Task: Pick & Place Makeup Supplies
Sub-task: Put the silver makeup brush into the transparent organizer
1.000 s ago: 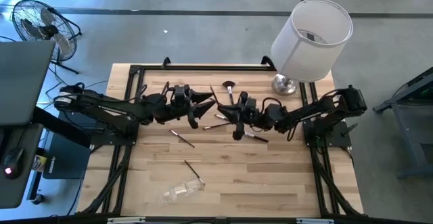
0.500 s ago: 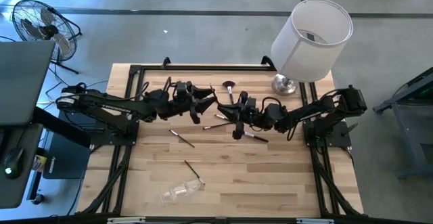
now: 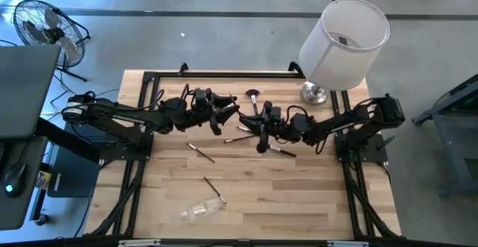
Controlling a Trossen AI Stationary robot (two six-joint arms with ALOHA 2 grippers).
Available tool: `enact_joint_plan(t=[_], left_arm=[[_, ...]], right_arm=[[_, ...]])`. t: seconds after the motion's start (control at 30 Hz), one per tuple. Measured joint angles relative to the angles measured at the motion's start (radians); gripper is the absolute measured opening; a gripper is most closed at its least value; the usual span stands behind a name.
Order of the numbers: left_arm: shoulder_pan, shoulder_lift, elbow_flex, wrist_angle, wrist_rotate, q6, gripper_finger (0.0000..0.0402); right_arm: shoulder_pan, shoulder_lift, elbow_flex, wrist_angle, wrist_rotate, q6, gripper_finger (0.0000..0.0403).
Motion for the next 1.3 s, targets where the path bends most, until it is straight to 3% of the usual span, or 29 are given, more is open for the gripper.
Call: enact_joint_plan(t=[0.43, 0.87, 1.3], left_arm=[[0.000, 0.000, 0.000, 0.000, 0.007, 0.000, 0.0186], [0.000, 0.000, 0.001, -0.017, 0.044, -0.005, 0.0015], [0.000, 0.000, 0.001, -0.050, 0.055, 0.029, 0.0013]], right_arm=[[0.000, 0.000, 0.000, -0.015, -0.003, 0.003, 0.0008], [0.000, 0.000, -0.001, -0.018, -0.004, 0.003, 0.0008], [0.001, 0.000, -0.001, -0.057, 0.015, 0.048, 0.0036]])
